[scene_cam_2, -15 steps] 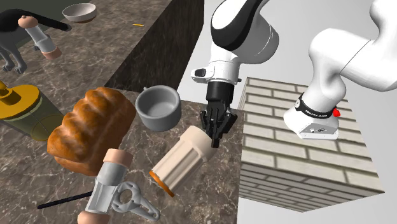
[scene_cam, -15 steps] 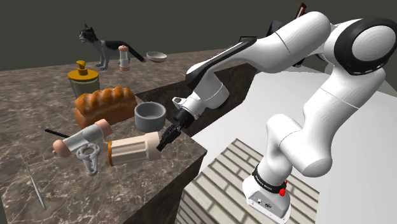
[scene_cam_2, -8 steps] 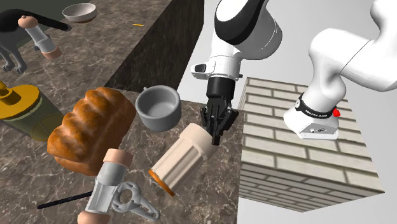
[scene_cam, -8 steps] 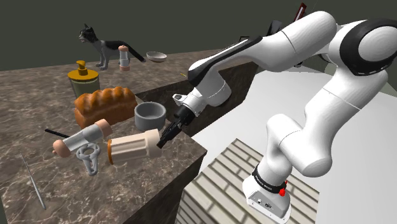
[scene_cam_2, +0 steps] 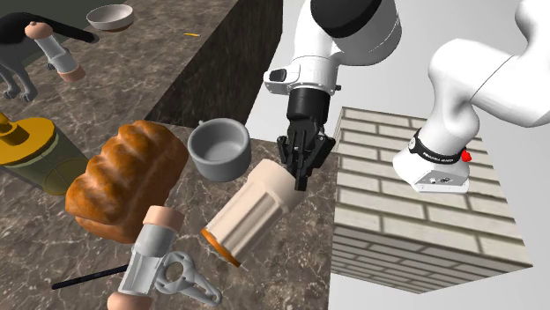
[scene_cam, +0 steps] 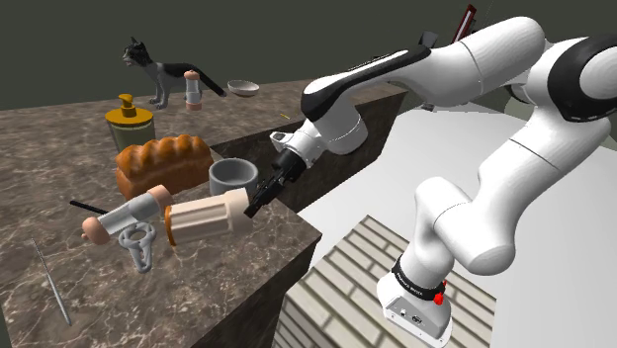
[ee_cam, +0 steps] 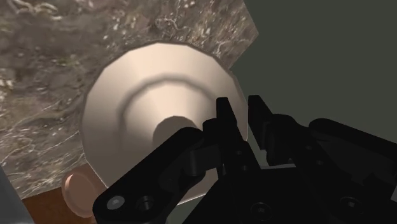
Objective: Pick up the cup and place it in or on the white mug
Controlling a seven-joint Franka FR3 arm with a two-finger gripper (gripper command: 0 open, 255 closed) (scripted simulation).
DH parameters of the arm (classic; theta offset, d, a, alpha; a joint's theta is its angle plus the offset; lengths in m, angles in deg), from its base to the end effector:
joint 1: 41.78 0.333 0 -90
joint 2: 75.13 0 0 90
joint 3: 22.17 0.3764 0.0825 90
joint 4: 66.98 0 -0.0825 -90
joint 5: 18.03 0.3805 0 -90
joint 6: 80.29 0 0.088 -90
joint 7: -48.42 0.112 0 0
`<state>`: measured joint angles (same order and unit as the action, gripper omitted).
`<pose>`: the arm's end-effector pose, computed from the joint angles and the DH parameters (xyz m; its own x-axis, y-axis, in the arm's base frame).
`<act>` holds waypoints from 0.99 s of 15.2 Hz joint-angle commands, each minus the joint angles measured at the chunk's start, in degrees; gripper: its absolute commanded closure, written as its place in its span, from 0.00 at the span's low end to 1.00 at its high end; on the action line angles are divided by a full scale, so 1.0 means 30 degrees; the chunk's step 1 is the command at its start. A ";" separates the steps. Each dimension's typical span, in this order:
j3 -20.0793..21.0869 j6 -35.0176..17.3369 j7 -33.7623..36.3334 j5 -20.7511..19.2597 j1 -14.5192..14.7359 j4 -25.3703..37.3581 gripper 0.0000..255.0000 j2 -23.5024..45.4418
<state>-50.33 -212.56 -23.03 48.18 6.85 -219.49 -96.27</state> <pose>0.3524 0.1522 0.4114 0.7327 0.3991 0.5512 0.6797 -0.3876 -0.6228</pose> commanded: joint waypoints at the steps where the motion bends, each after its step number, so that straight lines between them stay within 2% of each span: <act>1: 0.0184 0.0088 0.0740 -0.0554 -0.0180 0.0097 1.00 -0.0467; 15: 0.1438 0.1257 0.5135 -0.3475 -0.1285 0.1197 1.00 -0.2882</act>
<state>-46.20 -209.25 -8.56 38.44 3.31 -216.26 -104.40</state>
